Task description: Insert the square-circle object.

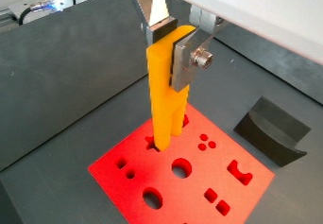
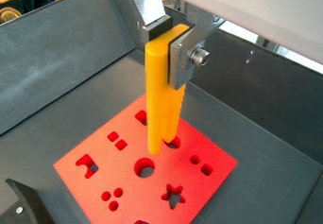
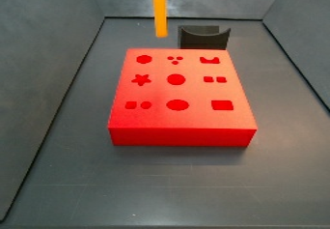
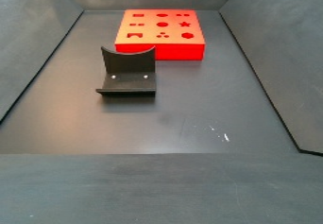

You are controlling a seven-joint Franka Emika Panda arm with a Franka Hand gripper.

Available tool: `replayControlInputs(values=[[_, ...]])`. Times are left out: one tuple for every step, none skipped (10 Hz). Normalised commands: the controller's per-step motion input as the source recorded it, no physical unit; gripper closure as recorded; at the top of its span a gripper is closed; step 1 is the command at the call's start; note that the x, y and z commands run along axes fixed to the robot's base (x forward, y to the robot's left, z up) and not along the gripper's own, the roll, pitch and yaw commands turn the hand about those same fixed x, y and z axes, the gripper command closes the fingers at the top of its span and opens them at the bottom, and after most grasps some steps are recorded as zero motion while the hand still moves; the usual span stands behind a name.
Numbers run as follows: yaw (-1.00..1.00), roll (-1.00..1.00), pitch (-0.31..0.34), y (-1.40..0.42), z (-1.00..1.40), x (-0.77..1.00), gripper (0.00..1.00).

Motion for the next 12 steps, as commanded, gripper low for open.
replayControlInputs(values=[[-0.01, 0.03, 0.0, -0.18, -0.22, 0.0, 1.0], [-0.94, 0.01, 0.0, -0.19, -0.32, 0.0, 1.0], [-1.0, 0.0, 0.0, -0.05, -0.31, 0.0, 1.0], [-1.0, 0.0, 0.0, -0.06, -0.21, 0.0, 1.0], [-1.0, -0.05, 0.0, -0.03, -0.15, 0.0, 1.0], [-0.9, -0.11, 0.107, -0.12, 0.0, 0.03, 1.0], [-0.63, -0.05, 0.299, -0.26, -0.14, 0.05, 1.0], [-0.15, 0.0, 0.341, -0.47, -0.45, 0.34, 1.0], [-0.16, 0.0, 0.281, -0.4, -0.51, 0.0, 1.0], [-0.41, -0.01, 0.16, -0.43, -0.25, 0.12, 1.0], [-0.89, -0.09, 0.17, -0.05, -0.29, 0.0, 1.0], [-0.94, -0.06, 0.196, 0.0, -0.26, 0.0, 1.0]])
